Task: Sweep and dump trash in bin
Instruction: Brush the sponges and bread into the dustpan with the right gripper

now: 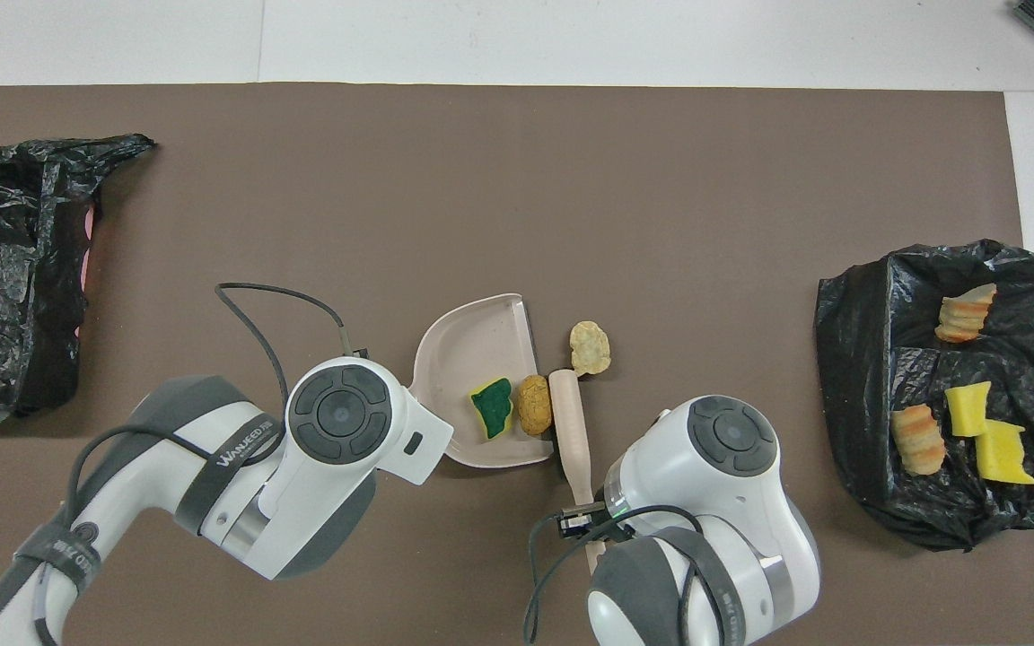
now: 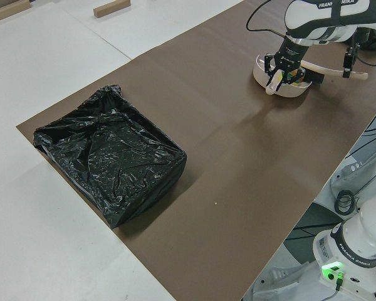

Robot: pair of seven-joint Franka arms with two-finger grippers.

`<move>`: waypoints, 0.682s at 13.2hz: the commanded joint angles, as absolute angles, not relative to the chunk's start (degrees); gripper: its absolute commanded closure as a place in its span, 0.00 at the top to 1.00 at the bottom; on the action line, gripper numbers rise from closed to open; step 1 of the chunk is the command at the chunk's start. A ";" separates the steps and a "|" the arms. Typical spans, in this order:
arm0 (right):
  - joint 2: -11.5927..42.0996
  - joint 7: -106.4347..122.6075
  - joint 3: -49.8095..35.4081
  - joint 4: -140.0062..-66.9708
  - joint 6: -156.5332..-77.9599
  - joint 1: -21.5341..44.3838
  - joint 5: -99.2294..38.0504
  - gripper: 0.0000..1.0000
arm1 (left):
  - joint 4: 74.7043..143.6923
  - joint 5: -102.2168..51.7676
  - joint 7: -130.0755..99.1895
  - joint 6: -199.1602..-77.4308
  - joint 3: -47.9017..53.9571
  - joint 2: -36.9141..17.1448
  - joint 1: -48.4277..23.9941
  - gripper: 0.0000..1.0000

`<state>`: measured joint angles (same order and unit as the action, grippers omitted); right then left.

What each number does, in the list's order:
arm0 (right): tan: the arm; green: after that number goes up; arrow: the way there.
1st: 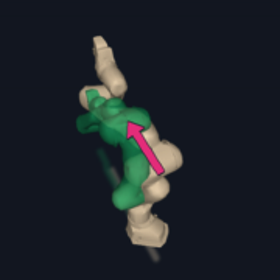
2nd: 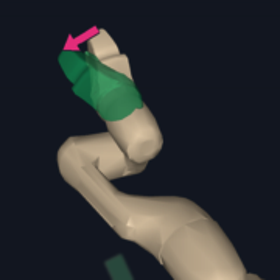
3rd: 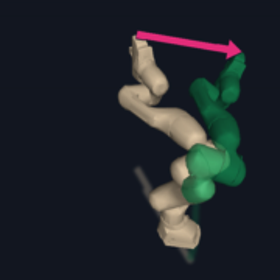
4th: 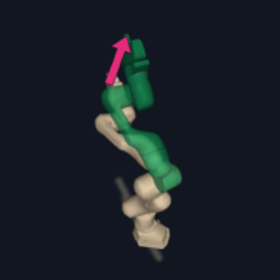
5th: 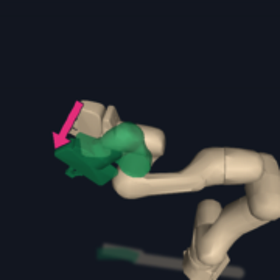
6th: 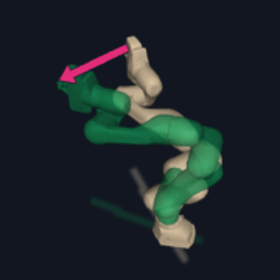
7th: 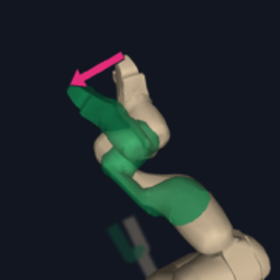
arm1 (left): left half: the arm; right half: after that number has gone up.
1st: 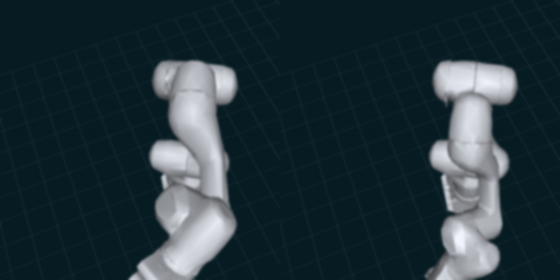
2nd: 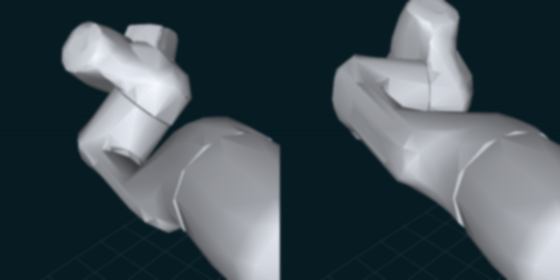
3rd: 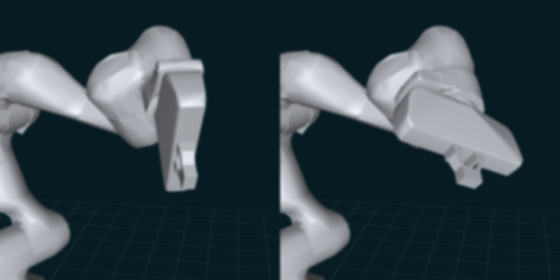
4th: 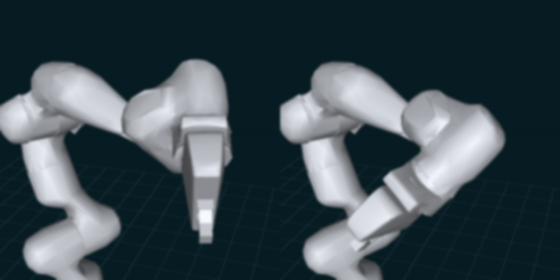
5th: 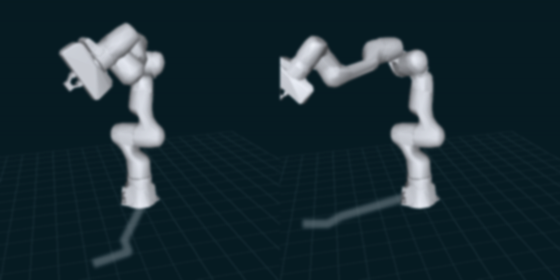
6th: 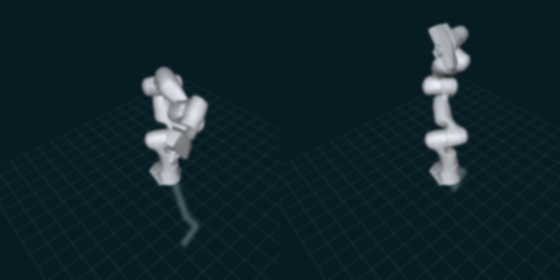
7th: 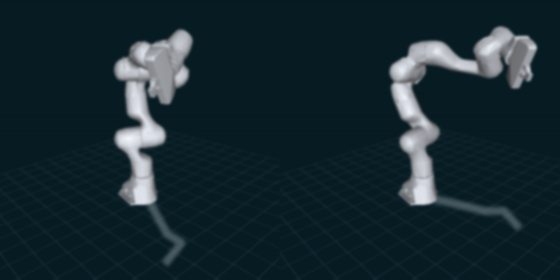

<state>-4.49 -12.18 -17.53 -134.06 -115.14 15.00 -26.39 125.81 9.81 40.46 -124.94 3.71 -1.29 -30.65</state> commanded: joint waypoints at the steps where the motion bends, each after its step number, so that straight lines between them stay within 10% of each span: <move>1: -1.85 -13.36 -17.49 -129.66 -114.09 15.12 -30.23 0.00 | 126.65 10.99 42.35 -128.76 3.08 -1.58 -31.73 0.00; 9: -3.43 -14.60 -16.35 -120.59 -100.80 9.85 1.72 0.00 | 126.56 6.77 37.55 -128.94 2.90 -2.20 -30.32 0.00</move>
